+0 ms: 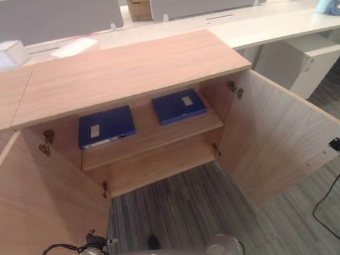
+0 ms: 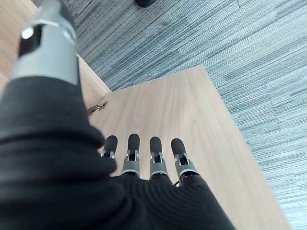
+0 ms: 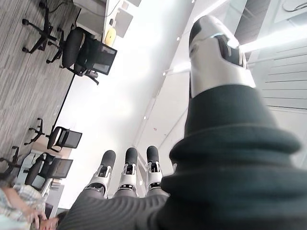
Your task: Put the empty folder in the office cabinet
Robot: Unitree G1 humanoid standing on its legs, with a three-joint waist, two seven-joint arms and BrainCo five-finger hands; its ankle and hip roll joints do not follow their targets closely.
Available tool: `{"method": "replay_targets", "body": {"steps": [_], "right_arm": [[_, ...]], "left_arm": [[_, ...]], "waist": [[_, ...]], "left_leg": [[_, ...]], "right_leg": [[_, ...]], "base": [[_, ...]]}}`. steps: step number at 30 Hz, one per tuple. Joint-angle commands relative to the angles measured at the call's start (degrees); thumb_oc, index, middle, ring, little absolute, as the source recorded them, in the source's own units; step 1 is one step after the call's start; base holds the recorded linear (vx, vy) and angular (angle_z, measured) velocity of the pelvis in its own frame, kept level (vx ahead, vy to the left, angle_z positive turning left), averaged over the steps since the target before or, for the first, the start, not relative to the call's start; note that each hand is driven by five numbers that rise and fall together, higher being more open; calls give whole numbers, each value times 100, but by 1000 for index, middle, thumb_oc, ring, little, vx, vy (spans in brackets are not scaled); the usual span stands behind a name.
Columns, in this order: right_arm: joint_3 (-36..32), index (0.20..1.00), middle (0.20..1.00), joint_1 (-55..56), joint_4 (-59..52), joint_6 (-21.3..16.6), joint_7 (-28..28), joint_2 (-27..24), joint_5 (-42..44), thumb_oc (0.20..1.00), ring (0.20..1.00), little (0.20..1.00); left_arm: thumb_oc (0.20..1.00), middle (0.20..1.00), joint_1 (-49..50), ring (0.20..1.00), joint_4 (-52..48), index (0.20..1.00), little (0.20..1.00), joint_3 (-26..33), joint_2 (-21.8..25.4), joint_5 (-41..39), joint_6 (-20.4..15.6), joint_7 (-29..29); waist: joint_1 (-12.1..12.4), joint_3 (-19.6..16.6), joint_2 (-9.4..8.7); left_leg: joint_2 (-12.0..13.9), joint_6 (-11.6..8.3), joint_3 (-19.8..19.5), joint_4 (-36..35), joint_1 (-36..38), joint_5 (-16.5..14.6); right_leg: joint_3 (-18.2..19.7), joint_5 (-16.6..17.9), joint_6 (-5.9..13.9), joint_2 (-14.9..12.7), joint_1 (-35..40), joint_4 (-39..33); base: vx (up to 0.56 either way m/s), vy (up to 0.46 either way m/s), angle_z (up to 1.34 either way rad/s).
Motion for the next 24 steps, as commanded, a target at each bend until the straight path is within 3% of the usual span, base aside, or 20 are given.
{"method": "replay_targets", "body": {"steps": [1,2,3,6,19,24], "right_arm": [[-32,1000,1000,-595,276,-359,17,-276,495,1000,1000,1000],[115,1000,1000,-728,367,-382,62,-315,554,1000,1000,1000],[166,1000,1000,-755,381,-390,36,-277,594,1000,1000,1000],[327,1000,1000,-797,373,-371,161,-161,789,1000,1000,1000],[467,1000,1000,-565,52,-413,331,416,1016,1000,1000,1000],[615,1000,1000,-541,263,-684,802,743,1747,1000,1000,1000]], "left_arm": [[1000,1000,-67,1000,24,1000,1000,112,228,-29,-94,120],[1000,1000,-29,1000,23,1000,1000,150,255,-118,-96,120],[1000,1000,13,1000,36,1000,1000,174,283,-135,-64,99],[1000,1000,98,1000,62,1000,1000,326,226,-181,-66,184],[1000,1000,109,1000,-51,1000,1000,236,1,-183,-65,229],[1000,1000,145,1000,-89,1000,1000,191,-17,-182,-81,175]], "waist": [[15,-282,-425],[66,-250,-473],[116,-272,-480],[86,-270,-493],[27,-203,-330],[5,-184,-265]], "left_leg": [[-416,-395,109,2,103,-1107],[-390,-432,132,2,103,-1096],[-375,-430,97,2,109,-1122],[-367,-464,143,2,232,-1057],[-66,-662,144,2,261,-872],[7,-727,121,2,238,-785]], "right_leg": [[115,226,232,248,306,-867],[-75,134,250,415,384,-1219],[-173,-314,236,647,421,-1445],[-146,-294,191,883,426,-1613],[-346,-617,-52,1172,654,-1881],[-368,-712,-118,1223,677,-1835]], "base": [[-72,-175,-14],[-74,-112,-56],[-52,-95,-88],[7,-75,-45],[-32,-71,1],[-47,-45,6]]}}
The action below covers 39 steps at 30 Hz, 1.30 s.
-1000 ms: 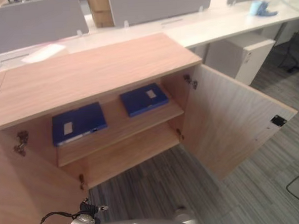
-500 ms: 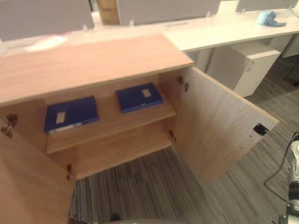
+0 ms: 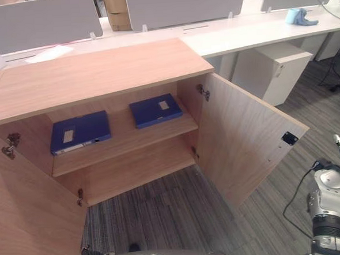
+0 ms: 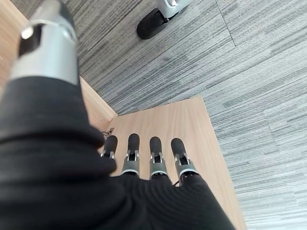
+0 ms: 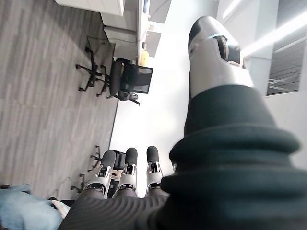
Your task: Put the empty folder in the office cabinet
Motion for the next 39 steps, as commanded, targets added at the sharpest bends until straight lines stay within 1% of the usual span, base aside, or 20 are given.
{"method": "replay_targets", "body": {"steps": [1,3,6,12,14,18,23,26,27,28,29,30,31,32,33,34,35,37,38,39], "right_arm": [[65,1000,1000,-373,56,-603,871,-131,999,1000,1000,1000],[401,1000,1000,-490,322,-582,1653,-98,1666,1000,1000,1000],[893,1000,1000,-681,571,-425,2384,-138,2069,1000,1000,1000],[1466,1000,1000,-916,677,-234,2921,-282,2063,1000,1000,1000],[1518,1000,1000,-954,700,-213,2967,-304,2079,1000,1000,1000],[1841,1000,1000,-1116,863,-25,3165,-530,1832,1000,1000,1000],[2200,1000,1000,-1139,673,140,3390,-630,1584,1000,1000,1000],[2929,1000,1000,-1109,175,416,3999,-592,1536,1000,1000,1000],[2930,1000,1000,-1111,174,417,3998,-593,1536,1000,1000,1000],[3593,1000,1000,-981,-478,688,4596,-688,1461,1000,1000,1000],[3879,1000,1000,-906,-908,831,4902,-782,1498,1000,1000,1000],[4363,1000,1000,-847,-1390,969,5312,-841,1528,1000,1000,1000],[4679,1000,1000,-759,-1825,1097,5633,-959,1618,1000,1000,1000],[5049,1000,1000,-775,-2193,1151,5870,-1017,1670,1000,1000,1000],[5051,1000,1000,-777,-2195,1152,5869,-1019,1671,1000,1000,1000],[5294,1000,1000,-789,-2459,1177,6026,-1076,1719,1000,1000,1000],[5637,1000,1000,-842,-2742,1200,6120,-978,1827,1000,1000,1000],[5719,1000,1000,-847,-2737,1196,6113,-863,1864,1000,1000,1000],[5805,1000,1000,-833,-2711,1181,6084,-608,1955,1000,1000,1000],[5807,1000,1000,-836,-2707,1179,6084,-604,1954,1000,1000,1000]], "left_arm": [[1000,1000,-434,1000,79,1000,1000,63,193,-61,-113,18],[1000,1000,-392,1000,38,1000,1000,39,251,-56,-149,-122],[1000,1000,-320,1000,-18,1000,1000,-35,330,-29,-174,-347],[1000,1000,-259,1000,-93,1000,1000,-160,343,-69,-230,-519],[1000,1000,-255,1000,-113,1000,1000,-181,335,-70,-238,-536],[1000,1000,-257,1000,-176,1000,1000,-323,309,-50,-256,-632],[1000,1000,-254,1000,-195,1000,1000,-357,298,-52,-265,-697],[1000,1000,-219,1000,-215,1000,1000,-334,286,-20,-281,-802],[1000,1000,-221,1000,-215,1000,1000,-332,284,-20,-280,-802],[1000,1000,-213,1000,-241,1000,1000,-334,293,82,-301,-904],[1000,1000,-211,1000,-269,1000,1000,-334,300,111,-321,-942],[1000,1000,-209,1000,-311,1000,1000,-346,298,143,-349,-985],[1000,1000,-214,1000,-352,1000,1000,-348,295,182,-374,-1029],[1000,1000,-230,1000,-380,1000,1000,-361,284,192,-402,-1055],[1000,1000,-231,1000,-380,1000,1000,-359,282,193,-402,-1055],[1000,1000,-248,1000,-416,1000,1000,-364,279,192,-426,-1061],[1000,1000,-276,1000,-474,1000,1000,-376,267,194,-450,-1045],[1000,1000,-292,1000,-488,1000,1000,-380,264,187,-455,-1018],[1000,1000,-321,1000,-495,1000,1000,-374,239,186,-460,-955],[1000,1000,-321,1000,-495,1000,1000,-372,241,186,-461,-955]], "waist": [[78,152,-28],[93,169,-13],[143,190,33],[215,207,137],[219,209,151],[255,231,214],[269,255,262],[305,305,296],[303,292,302],[304,312,304],[304,304,312],[318,325,309],[320,330,306],[332,338,305],[328,325,312],[333,332,310],[362,327,314],[373,324,317],[398,316,319],[395,316,317]], "left_leg": [[-275,81,225,2,330,-1075],[-246,49,247,2,339,-1036],[-199,-2,268,2,350,-973],[-130,-65,246,2,341,-869],[-120,-74,238,2,337,-859],[-80,-123,192,2,292,-771],[-28,-152,152,2,256,-702],[34,-192,155,2,260,-641],[40,-191,153,2,239,-632],[70,-218,162,2,241,-602],[92,-229,161,2,209,-575],[102,-244,163,2,212,-561],[113,-259,152,2,202,-543],[120,-270,141,2,192,-530],[124,-268,137,2,171,-521],[135,-279,123,2,161,-505],[152,-293,106,2,131,-479],[156,-298,109,2,125,-472],[157,-303,111,2,115,-453],[157,-304,109,2,115,-452]], "right_leg": [[23,-591,-293,332,-202,565],[14,-604,-318,349,-182,560],[-20,-634,-357,379,-156,553],[-110,-657,-425,437,-102,516],[-121,-661,-434,444,-94,513],[-195,-706,-493,494,-88,547],[-238,-745,-548,547,-101,562],[-206,-768,-588,620,-112,522],[-208,-750,-591,627,-127,509],[-204,-769,-609,666,-130,494],[-213,-755,-617,685,-154,479],[-222,-772,-623,691,-145,484],[-234,-780,-633,703,-146,484],[-245,-788,-641,717,-141,475],[-249,-772,-643,723,-156,464],[-265,-775,-647,731,-151,452],[-308,-766,-656,736,-147,415],[-332,-759,-658,740,-136,392],[-361,-746,-660,755,-110,335],[-363,-743,-660,756,-107,330]], "base": [[-45,-45,2],[-49,-59,1],[-27,-51,2],[-13,-28,2],[0,0,0],[-13,-35,6],[-17,-32,2],[-27,-45,-5],[-19,-41,-9],[-22,-33,-12],[-21,-44,-14],[-15,-29,-16],[-7,-29,-21],[-8,-18,-22],[-4,-18,-20],[-1,-17,-3],[4,-24,5],[6,-19,17],[7,-15,27],[3,-21,23]]}}
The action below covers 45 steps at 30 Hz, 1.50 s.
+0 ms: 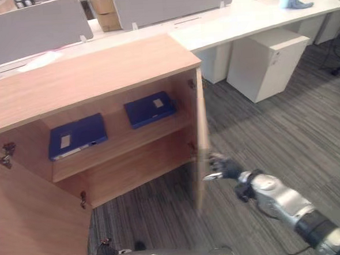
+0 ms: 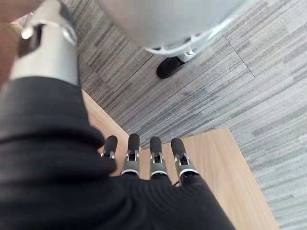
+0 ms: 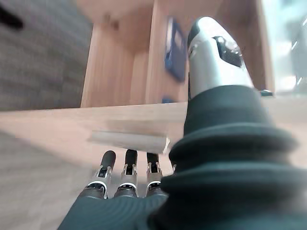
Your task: Put the empty folder in the office cabinet
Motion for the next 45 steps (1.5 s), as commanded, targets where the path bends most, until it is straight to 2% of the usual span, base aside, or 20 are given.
{"method": "replay_targets", "body": {"steps": [1,3,13,14,16,18,19,22,23,25,27,28,29,33,34,36,40,44,45], "right_arm": [[277,1000,1000,-662,-353,-245,434,772,261,1000,1000,1000],[271,1000,1000,-498,-285,-292,429,891,214,1000,1000,1000],[-69,1000,1000,23,-54,-314,441,731,37,1000,1000,1000],[-355,1000,1000,203,717,-394,136,899,-113,1000,1000,1000],[-449,1000,1000,233,1110,-419,-7,1000,-241,1000,1000,1000],[-1067,1000,1000,245,3346,-514,-800,1586,-1016,1000,1000,1000],[-1069,1000,1000,239,3354,-520,-799,1590,-1018,1000,1000,1000],[-1735,1000,1000,90,5137,-508,-1382,1974,-1838,1000,1000,1000],[-1737,1000,1000,84,5145,-513,-1381,1976,-1840,1000,1000,1000],[-2707,1000,1000,-213,6933,-380,-1976,2073,-2373,1000,1000,1000],[-3228,1000,1000,-227,7614,-268,-2172,1942,-2556,1000,1000,1000],[-3228,1000,1000,-227,7614,-268,-2172,1942,-2556,1000,1000,1000],[-3599,1000,1000,-117,7947,-207,-2268,1812,-2633,1000,1000,1000],[-4129,1000,1000,134,8211,-167,-2410,1565,-2468,1000,1000,1000],[-4201,1000,1000,178,8253,-160,-2409,1528,-2457,1000,1000,1000],[-4371,1000,1000,248,8324,-126,-2429,1447,-2389,1000,1000,1000],[-4562,1000,1000,436,8421,-89,-2342,1484,-2317,1000,1000,1000],[-4597,1000,1000,495,8392,-52,-2226,1589,-2238,1000,1000,1000],[-4600,1000,1000,526,8360,-46,-2164,1686,-2172,1000,1000,1000]], "left_arm": [[1000,1000,-540,1000,79,1000,1000,-101,482,181,-64,165],[1000,1000,-557,1000,113,1000,1000,-69,468,230,-49,215],[1000,1000,-421,1000,268,1000,1000,283,487,58,-16,207],[1000,1000,-347,1000,245,1000,1000,494,490,-301,-25,221],[1000,1000,-344,1000,197,1000,1000,543,507,-427,-37,237],[1000,1000,-290,1000,-189,1000,1000,822,669,-1083,-160,457],[1000,1000,-293,1000,-190,1000,1000,821,670,-1084,-159,456],[1000,1000,-163,1000,-674,1000,1000,1032,913,-1381,-239,598],[1000,1000,-165,1000,-677,1000,1000,1032,913,-1381,-237,598],[1000,1000,-122,1000,-905,1000,1000,1420,1262,-1625,-253,786],[1000,1000,13,1000,-976,1000,1000,1765,1634,-1613,-223,835],[1000,1000,13,1000,-976,1000,1000,1765,1634,-1613,-223,835],[1000,1000,121,1000,-1050,1000,1000,2097,2005,-1562,-195,860],[1000,1000,195,1000,-1344,1000,1000,2650,2590,-1550,-171,910],[1000,1000,204,1000,-1340,1000,1000,2739,2662,-1536,-172,913],[1000,1000,172,1000,-1380,1000,1000,2857,2755,-1545,-174,970],[1000,1000,347,1000,-1546,1000,1000,3055,2755,-1496,-175,998],[1000,1000,405,1000,-1618,1000,1000,3194,2843,-1434,-190,1022],[1000,1000,414,1000,-1703,1000,1000,3272,2922,-1355,-195,1058]], "waist": [[424,120,-334],[451,110,-336],[570,117,-311],[673,167,-301],[708,164,-288],[914,236,-274],[908,226,-269],[1061,309,-221],[1053,294,-215],[1178,414,-146],[1193,385,-138],[1193,385,-138],[1170,344,-172],[1020,350,-238],[972,345,-231],[873,374,-160],[765,297,-78],[747,274,-119],[723,224,-185]], "left_leg": [[-357,-97,283,-27,104,-573],[-343,-116,276,-27,83,-540],[-243,-248,144,-27,-8,-341],[-214,-302,21,-27,-27,-226],[-199,-316,-35,-27,-64,-170],[-158,-428,-306,-27,-175,60],[-155,-425,-315,-27,-196,69],[-181,-437,-575,-27,-306,161],[-179,-432,-588,-27,-334,172],[-231,-433,-728,40,-469,231],[-286,-386,-783,82,-382,105],[-286,-386,-783,82,-382,105],[-310,-345,-849,152,-286,-67],[-248,-275,-949,431,-176,-496],[-228,-266,-978,460,-111,-656],[-179,-298,-1036,425,0,-738],[-351,-228,-1033,211,82,-928],[-510,-92,-862,157,203,-1075],[-633,-6,-740,48,256,-1109]], "right_leg": [[-227,-861,-413,184,-325,653],[-262,-875,-427,204,-293,631],[-421,-1007,-513,308,-139,599],[-515,-1099,-562,355,-33,606],[-569,-1102,-583,381,-12,592],[-792,-1189,-653,500,177,491],[-800,-1172,-653,507,165,480],[-944,-1249,-702,603,268,398],[-956,-1229,-701,611,251,387],[-1154,-1298,-762,632,313,365],[-1272,-1276,-755,589,330,345],[-1272,-1276,-755,589,330,345],[-1290,-1243,-744,535,294,352],[-1306,-1141,-712,348,17,444],[-1290,-1120,-702,304,-100,498],[-1284,-1048,-654,223,-283,556],[-1127,-800,-470,23,-349,572],[-949,-641,-340,-185,-379,571],[-891,-500,-235,-321,-438,546]], "base": [[-4,-25,18],[-7,-37,26],[-21,-41,11],[-48,-115,5],[-34,-97,22],[-32,-125,42],[-36,-86,43],[-29,-66,61],[-24,-47,48],[-72,-23,56],[-26,23,68],[0,41,82],[-11,49,38],[-57,90,14],[-84,150,21],[-56,207,22],[75,241,-2],[64,232,-26],[42,230,-24]]}}
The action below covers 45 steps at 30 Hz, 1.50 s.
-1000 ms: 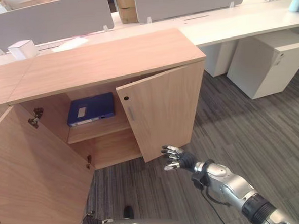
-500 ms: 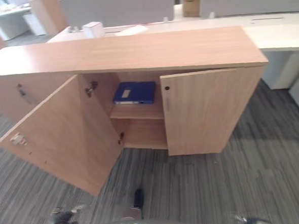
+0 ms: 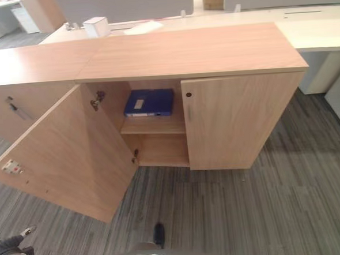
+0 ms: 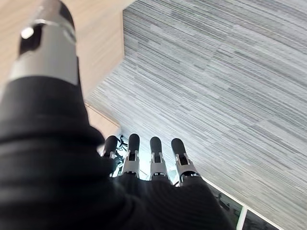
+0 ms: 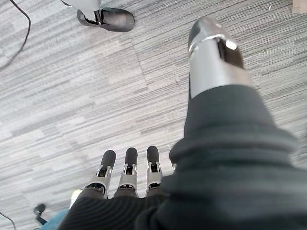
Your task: Put the empty folder in the office cabinet
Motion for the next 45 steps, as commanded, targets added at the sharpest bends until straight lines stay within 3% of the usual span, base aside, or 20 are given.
{"method": "replay_targets", "body": {"steps": [1,10,22,28,38,45], "right_arm": [[17,1000,1000,-210,162,52,81,76,292,1000,1000,1000],[130,1000,1000,-131,140,39,122,366,497,1000,1000,1000],[215,1000,1000,138,55,-40,133,551,678,1000,1000,1000],[295,1000,1000,201,43,-68,127,610,570,1000,1000,1000],[275,1000,1000,179,67,-25,145,774,349,1000,1000,1000],[341,1000,1000,134,86,-2,117,875,197,1000,1000,1000]], "left_arm": [[1000,1000,-250,1000,-182,1000,1000,397,537,155,-191,240],[1000,1000,-435,1000,-431,1000,1000,599,1230,657,-159,613],[1000,1000,-793,1000,-545,1000,1000,573,1866,855,-152,718],[1000,1000,-1147,1000,-1101,1000,1000,134,1419,657,-268,602],[1000,1000,-988,1000,-3318,1000,1000,-730,-610,-159,-531,-55],[1000,1000,-814,1000,-4153,1000,1000,-1260,-1120,-505,-542,-504]], "waist": [[-66,72,-40],[-96,34,-381],[-284,-47,-691],[-367,-22,-852],[-424,5,-1009],[-464,-22,-1020]], "left_leg": [[185,-176,36,-7,466,-1125],[-178,47,255,-55,521,-1338],[-240,117,409,-55,611,-1442],[-215,129,472,-55,648,-1474],[-229,216,579,-55,808,-1573],[-231,242,620,-55,893,-1603]], "right_leg": [[57,-52,-118,38,-725,85],[439,303,182,-246,-899,-46],[561,475,300,-310,-925,-81],[622,523,323,-286,-964,-88],[739,559,304,-316,-941,-56],[786,541,289,-324,-901,-36]], "base": [[48,273,-25],[14,111,-16],[15,29,-6],[0,0,0],[-11,-1,1],[11,-7,-8]]}}
